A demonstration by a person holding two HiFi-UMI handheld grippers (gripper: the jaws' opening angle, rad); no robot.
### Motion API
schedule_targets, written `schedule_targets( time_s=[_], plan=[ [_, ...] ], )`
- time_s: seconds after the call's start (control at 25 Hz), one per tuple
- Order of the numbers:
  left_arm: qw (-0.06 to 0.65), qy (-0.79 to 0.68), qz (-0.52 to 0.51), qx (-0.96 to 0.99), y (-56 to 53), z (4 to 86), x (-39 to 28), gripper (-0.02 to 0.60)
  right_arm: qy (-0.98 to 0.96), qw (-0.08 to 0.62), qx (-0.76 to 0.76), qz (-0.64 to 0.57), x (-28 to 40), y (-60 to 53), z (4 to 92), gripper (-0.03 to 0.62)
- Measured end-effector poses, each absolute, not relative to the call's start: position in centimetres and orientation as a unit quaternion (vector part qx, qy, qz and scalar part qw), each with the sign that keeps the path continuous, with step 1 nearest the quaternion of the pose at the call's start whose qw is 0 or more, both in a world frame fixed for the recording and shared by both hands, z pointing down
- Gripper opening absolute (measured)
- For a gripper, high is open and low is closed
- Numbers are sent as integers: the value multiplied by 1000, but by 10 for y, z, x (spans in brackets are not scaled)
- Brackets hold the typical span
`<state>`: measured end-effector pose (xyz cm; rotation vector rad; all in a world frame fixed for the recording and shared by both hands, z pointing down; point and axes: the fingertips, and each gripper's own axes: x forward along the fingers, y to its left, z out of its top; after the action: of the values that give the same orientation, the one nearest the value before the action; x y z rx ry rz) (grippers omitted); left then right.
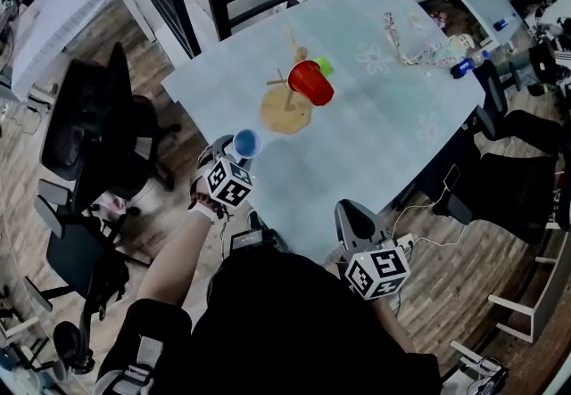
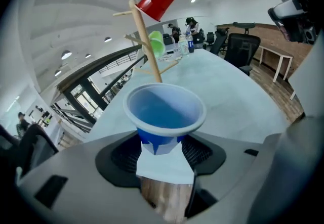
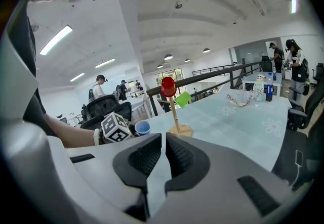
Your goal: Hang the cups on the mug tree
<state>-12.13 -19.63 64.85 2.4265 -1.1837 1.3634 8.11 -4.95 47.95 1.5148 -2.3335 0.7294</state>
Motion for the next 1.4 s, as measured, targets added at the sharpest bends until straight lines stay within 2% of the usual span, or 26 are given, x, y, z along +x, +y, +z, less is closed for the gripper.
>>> schedule_targets(
  time_s=[0.32,0.84,1.12,1.4],
  plan=[
    [15,-442,471,763,-239,600,-152,256,-807,123,521,251,88,-45,477,48],
    [-146,-425,517,728,-295,550,-135,256,-794,129,539,249,96,-36,476,48],
    [-194,-405,572,687,-312,543,-135,256,-791,132,540,255,94,-36,478,49],
    [-191,-391,582,687,-318,546,-122,256,-792,135,537,257,91,-38,478,49]
  ],
)
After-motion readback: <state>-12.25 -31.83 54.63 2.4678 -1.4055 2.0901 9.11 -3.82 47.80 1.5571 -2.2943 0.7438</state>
